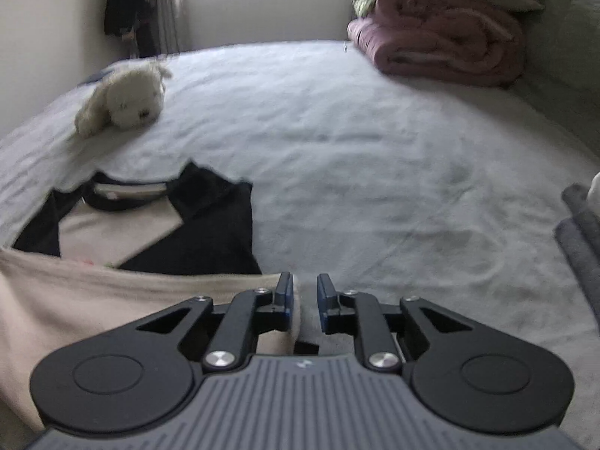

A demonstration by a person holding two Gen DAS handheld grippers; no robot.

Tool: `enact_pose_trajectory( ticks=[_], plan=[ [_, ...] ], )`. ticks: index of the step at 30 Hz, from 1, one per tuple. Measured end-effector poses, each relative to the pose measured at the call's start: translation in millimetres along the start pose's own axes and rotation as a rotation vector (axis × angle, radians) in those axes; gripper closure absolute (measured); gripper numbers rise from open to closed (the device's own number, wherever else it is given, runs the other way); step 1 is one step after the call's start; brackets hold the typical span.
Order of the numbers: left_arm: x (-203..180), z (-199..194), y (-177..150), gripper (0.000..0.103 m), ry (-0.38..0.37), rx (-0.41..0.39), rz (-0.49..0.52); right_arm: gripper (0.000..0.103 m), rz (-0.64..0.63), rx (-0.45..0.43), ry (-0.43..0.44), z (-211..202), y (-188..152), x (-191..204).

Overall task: Fold clothes
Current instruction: 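Lift both grippers away from the folded shirt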

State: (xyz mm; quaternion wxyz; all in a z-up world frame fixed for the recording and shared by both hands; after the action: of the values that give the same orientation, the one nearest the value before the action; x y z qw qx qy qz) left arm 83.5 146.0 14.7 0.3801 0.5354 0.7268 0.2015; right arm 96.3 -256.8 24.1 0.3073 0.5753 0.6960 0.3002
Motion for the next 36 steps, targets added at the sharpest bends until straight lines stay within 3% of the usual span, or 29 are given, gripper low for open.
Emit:
enact_pose_trajectory(
  ticks=[6, 10, 16, 19, 22, 30, 36],
  plan=[
    [-7.9, -20.6, 4.5, 0.071, 0.001, -0.043, 0.007, 0.085, -0.018, -0.059, 0.026, -20.5, 10.7, 9.2],
    [-38.1, -45.2, -18.0, 0.072, -0.058, -0.062, 0.110, 0.085, -0.059, -0.044, 0.111, -25.4, 5.1, 30.3],
    [-75.6, -52.7, -60.0, 0.071, -0.137, -0.015, 0.212, 0.085, -0.137, 0.010, 0.243, -24.8, -17.0, 76.4],
    [-68.9, -40.2, -73.2, 0.071, -0.071, 0.052, 0.200, 0.084, -0.188, 0.032, 0.297, -23.6, -28.3, 99.3],
    [-52.0, -33.5, -72.3, 0.071, -0.082, 0.082, 0.112, 0.084, -0.232, 0.048, 0.338, -21.5, -38.0, 117.4],
    [-46.4, -35.9, -66.5, 0.071, -0.061, 0.073, 0.089, 0.089, -0.193, 0.041, 0.349, -25.0, -32.8, 106.8],
    [-62.4, -52.6, -60.5, 0.073, -0.095, 0.044, 0.080, 0.080, -0.208, -0.005, 0.354, -39.6, -30.3, 116.9]
  ],
)
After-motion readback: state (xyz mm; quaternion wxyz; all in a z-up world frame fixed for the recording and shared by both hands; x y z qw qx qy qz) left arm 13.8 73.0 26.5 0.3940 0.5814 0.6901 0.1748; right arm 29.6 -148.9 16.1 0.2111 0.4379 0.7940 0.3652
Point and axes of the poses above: each gripper's, at about its wrist camera, not at the fingertips, and z roughly the way its jaws point, x to its left, y to its top, the point moved 5 cm from there along z, roughly the way its jaws point, and after that the axes turned 9 degrees about -z, right-handed, at the moved point
